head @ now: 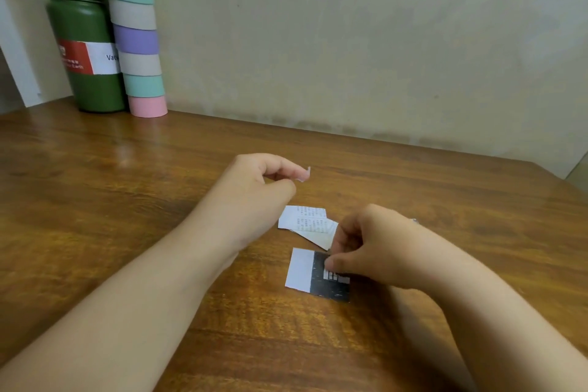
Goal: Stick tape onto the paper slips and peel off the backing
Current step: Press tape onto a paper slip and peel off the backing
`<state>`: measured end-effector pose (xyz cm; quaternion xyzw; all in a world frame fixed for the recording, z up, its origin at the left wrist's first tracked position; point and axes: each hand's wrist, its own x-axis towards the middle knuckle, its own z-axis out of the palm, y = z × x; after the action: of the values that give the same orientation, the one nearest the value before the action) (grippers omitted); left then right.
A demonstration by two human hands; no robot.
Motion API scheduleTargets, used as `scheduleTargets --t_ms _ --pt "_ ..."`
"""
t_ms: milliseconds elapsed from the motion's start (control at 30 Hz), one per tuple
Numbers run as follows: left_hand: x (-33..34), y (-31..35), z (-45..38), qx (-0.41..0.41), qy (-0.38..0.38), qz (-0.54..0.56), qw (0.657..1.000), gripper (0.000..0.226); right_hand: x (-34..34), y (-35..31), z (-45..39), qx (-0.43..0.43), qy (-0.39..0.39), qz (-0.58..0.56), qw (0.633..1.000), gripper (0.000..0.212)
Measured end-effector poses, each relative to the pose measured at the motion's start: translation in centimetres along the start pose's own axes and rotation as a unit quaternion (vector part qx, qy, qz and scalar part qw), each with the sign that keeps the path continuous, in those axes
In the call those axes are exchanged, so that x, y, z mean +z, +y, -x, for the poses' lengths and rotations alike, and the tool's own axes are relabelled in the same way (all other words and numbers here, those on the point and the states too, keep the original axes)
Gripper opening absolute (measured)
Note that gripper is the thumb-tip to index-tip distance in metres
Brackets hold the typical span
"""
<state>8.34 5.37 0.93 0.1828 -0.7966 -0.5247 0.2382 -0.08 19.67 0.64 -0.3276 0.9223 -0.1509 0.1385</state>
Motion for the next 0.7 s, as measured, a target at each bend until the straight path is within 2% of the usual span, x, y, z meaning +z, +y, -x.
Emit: scheduleTargets --t_ms 67,133,200,267,367,467,700 --pt "0.0 0.3 0.1 -0.016 -0.023 0.022 0.999 0.030 0.4 0.0 -0.1 -0.012 0.034 0.021 0.999 0.019" --pt "0.0 0.4 0.2 -0.022 -0.041 0.040 0.998 0.031 0.4 0.1 -0.3 -0.052 0.104 0.003 0.993 0.021" --pt "-0.1 0.5 0.3 -0.026 -0.050 0.053 0.997 0.031 0.3 -0.1 -0.2 -0.104 0.190 -0.081 0.973 0.014" --pt "0.0 0.5 0.4 -0.031 -0.053 0.053 0.997 0.030 0.1 -0.4 -0.1 -0.143 0.235 -0.156 0.949 0.015" --pt "0.0 0.5 0.5 -0.029 -0.056 0.051 0.997 0.029 0.0 -0.9 0.3 -0.174 0.219 -0.218 0.935 0.020" --pt "0.0 0.6 0.5 -0.028 -0.067 0.037 0.997 0.028 0.1 -1.1 0.5 -0.196 0.202 -0.227 0.932 0.021" --pt "0.1 0.6 0.5 -0.020 -0.075 0.013 0.997 0.024 0.0 -1.4 0.7 -0.211 0.209 -0.262 0.918 0.007"
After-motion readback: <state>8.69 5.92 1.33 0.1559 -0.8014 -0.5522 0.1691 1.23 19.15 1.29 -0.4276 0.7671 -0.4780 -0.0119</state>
